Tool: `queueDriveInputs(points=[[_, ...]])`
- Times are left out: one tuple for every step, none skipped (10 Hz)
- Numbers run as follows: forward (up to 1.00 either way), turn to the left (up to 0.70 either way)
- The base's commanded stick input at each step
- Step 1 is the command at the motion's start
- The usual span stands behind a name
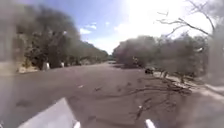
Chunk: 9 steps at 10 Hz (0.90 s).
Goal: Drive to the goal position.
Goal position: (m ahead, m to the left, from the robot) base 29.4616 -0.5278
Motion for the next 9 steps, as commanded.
queueDriveInputs(points=[[0.5,0.0],[0.5,0.0],[0.5,0.0],[0.5,0.0],[0.5,0.0],[0.5,0.0],[0.5,0.0],[0.5,-0.47],[0.5,-0.5]])
